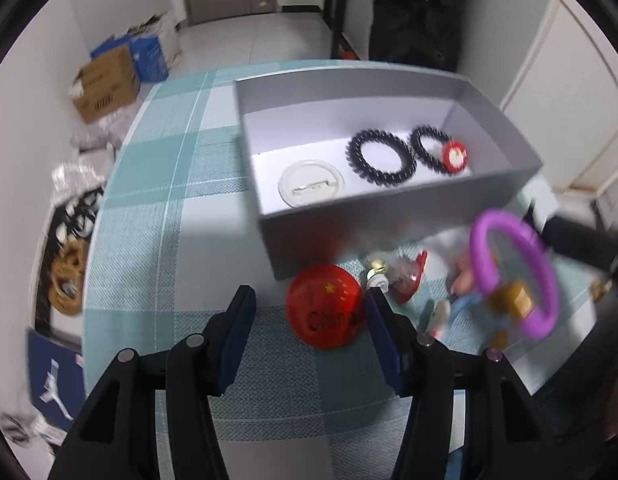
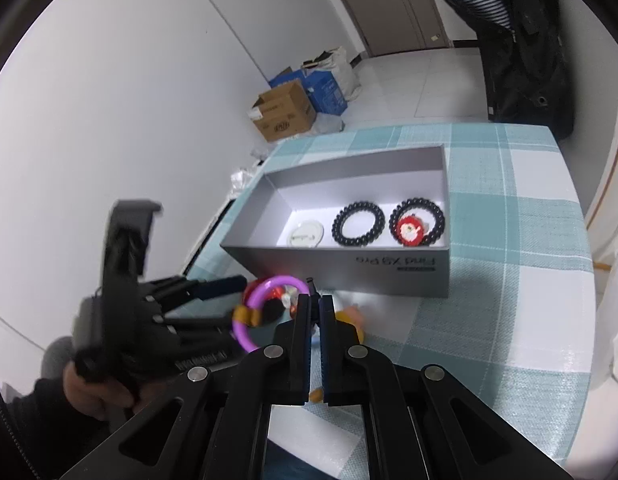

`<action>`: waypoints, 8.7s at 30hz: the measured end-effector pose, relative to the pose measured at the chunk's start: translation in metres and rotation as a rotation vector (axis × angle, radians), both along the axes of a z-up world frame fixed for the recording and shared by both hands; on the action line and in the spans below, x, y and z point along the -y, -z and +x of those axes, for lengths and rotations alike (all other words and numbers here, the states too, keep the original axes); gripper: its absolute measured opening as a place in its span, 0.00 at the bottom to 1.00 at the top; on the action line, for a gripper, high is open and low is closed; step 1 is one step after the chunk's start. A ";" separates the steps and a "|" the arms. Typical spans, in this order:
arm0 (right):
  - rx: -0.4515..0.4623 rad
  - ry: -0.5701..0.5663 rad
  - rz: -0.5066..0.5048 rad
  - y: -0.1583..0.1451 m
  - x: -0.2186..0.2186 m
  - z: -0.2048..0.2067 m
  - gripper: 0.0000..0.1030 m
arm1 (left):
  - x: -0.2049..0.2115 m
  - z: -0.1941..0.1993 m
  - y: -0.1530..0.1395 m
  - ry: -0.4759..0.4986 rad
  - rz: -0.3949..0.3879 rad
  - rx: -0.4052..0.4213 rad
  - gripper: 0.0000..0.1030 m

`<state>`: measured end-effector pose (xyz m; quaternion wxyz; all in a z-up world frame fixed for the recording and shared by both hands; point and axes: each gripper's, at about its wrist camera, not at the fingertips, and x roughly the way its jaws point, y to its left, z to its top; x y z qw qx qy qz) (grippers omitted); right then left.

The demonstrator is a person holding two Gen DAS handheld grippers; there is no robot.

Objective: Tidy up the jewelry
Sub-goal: 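Grasp the purple ring with the right tool while the left tool lifts the red badge, then carry the red badge and purple ring over the white box with both tools, then open both tools to drop the red badge and purple ring into the box, then raise both open tools back toward the remaining toys, then grasp the light blue ring with the left tool and lift it, then grasp the pink pig figure with the right tool while the left tool holds the blue ring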

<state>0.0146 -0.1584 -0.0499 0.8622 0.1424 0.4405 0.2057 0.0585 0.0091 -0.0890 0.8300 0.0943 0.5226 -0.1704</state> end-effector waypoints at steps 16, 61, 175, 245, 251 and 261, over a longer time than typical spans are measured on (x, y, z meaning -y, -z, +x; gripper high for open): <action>0.049 0.050 0.043 -0.018 0.019 -0.003 0.03 | -0.011 0.004 -0.004 0.005 -0.103 -0.050 0.04; -0.067 0.209 0.093 -0.003 0.034 0.087 0.03 | 0.026 0.054 -0.049 -0.008 -0.283 -0.078 0.03; 0.043 0.174 -0.034 -0.020 0.061 -0.029 1.00 | 0.057 -0.066 -0.010 0.245 -0.020 -0.021 0.45; -0.076 -0.014 -0.161 0.031 -0.026 0.015 0.27 | -0.046 -0.020 -0.082 -0.060 -0.313 0.108 0.45; -0.008 -0.022 -0.088 0.001 -0.022 0.006 0.27 | -0.042 -0.013 -0.081 -0.078 -0.320 0.102 0.45; 0.087 0.036 0.045 -0.036 -0.002 0.019 0.27 | -0.016 0.006 -0.075 -0.076 -0.320 0.094 0.45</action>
